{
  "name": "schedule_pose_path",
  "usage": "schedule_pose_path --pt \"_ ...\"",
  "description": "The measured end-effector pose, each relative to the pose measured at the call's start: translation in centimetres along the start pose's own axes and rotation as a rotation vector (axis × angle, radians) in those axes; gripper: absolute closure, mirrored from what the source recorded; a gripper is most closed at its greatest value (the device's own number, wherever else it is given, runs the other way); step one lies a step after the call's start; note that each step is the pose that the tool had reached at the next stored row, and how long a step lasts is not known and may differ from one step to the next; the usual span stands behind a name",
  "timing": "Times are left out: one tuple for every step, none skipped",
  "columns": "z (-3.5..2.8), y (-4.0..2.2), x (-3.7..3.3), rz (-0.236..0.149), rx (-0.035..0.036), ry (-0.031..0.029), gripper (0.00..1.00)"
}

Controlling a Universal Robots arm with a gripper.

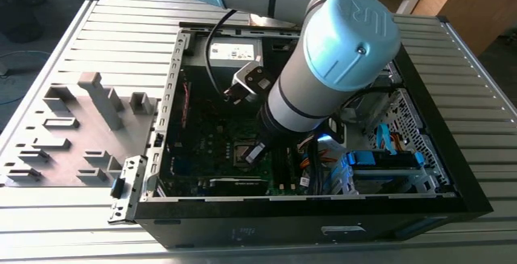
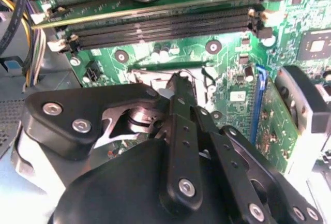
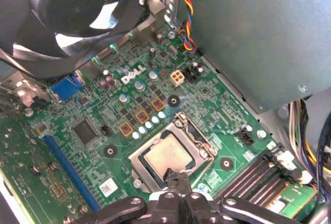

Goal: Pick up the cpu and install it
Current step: 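Install the first cpu locking lever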

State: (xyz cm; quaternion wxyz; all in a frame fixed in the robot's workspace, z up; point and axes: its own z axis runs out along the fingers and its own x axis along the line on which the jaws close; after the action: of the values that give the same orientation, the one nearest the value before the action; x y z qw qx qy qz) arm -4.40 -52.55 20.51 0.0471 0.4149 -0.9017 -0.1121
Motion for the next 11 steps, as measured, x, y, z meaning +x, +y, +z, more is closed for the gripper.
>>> schedule_pose_path --pt "-0.03 -0.12 -0.1 0.0 0.0 0.0001 0.89" --pt "-0.06 -0.21 -0.19 0.0 0.0 0.0002 0.89" --pt "-0.07 -0.27 -0.24 0.0 0.0 0.0003 0.89" --pt "-0.07 -0.32 -0.28 0.0 0.0 0.0002 0.89" --pt "-0.04 -0.37 -0.32 0.0 0.0001 0.0002 0.89" --pt "0.02 -0.43 -0.36 0.0 0.0001 0.0003 0.89" --pt "0.08 -0.48 -0.39 0.0 0.0002 0.0004 0.89" --pt "0.14 -0.53 -0.41 0.0 0.0003 0.0006 0.89" --pt "0.2 -0.55 -0.42 0.0 0.0004 0.0007 0.89" --pt "0.22 -0.56 -0.42 -0.001 0.0005 0.001 0.89" --pt "0.22 -0.56 -0.42 -0.001 0.0004 0.001 0.89"
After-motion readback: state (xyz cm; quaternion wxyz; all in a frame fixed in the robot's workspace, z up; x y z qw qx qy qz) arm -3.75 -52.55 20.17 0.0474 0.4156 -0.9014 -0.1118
